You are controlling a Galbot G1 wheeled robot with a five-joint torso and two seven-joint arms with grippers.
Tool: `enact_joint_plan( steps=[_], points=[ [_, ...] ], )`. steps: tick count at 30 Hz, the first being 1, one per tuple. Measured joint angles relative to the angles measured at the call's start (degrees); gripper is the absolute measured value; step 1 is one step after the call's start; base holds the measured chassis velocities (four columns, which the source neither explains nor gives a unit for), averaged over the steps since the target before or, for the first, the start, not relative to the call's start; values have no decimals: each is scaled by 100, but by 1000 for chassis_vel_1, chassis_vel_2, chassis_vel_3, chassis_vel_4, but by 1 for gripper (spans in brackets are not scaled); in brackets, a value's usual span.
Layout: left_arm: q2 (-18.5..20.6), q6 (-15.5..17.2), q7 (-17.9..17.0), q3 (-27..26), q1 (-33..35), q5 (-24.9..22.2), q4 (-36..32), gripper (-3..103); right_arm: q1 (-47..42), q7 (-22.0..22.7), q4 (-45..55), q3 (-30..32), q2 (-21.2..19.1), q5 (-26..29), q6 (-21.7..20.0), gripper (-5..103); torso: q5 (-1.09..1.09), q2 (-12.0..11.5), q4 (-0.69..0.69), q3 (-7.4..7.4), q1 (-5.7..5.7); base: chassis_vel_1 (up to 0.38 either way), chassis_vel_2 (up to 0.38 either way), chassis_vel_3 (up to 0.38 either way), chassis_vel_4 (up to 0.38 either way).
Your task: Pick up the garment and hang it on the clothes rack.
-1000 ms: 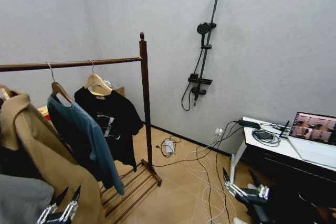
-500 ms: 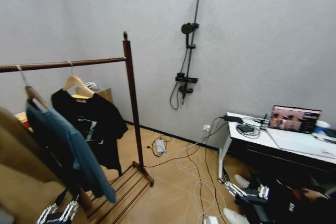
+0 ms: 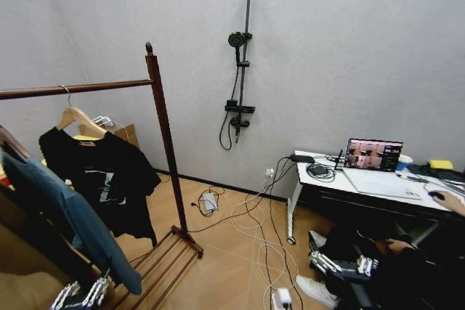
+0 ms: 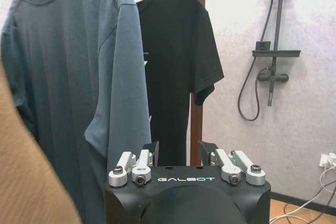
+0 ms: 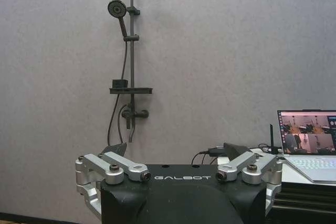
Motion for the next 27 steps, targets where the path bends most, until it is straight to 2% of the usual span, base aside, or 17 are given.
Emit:
enact_joint_plan(
  steps=[13, 14, 27],
  points=[
    [0, 0, -1, 0, 1, 0, 0, 46, -2, 0, 0, 0, 0, 0, 0, 100, 1, 7, -2, -4, -10, 197, -190, -199, 186],
    [-1, 0, -2, 0, 1, 0, 0, 46, -2, 0, 0, 0, 0, 0, 0, 100, -1, 5, 2, -3, -9, 31, -80, -82, 97],
    [0, 0, -2, 0, -1, 0, 0, 46, 0, 0, 0, 0, 0, 0, 0, 100, 0, -3, -1, 2, 4, -66, -9, -9, -68]
  ],
)
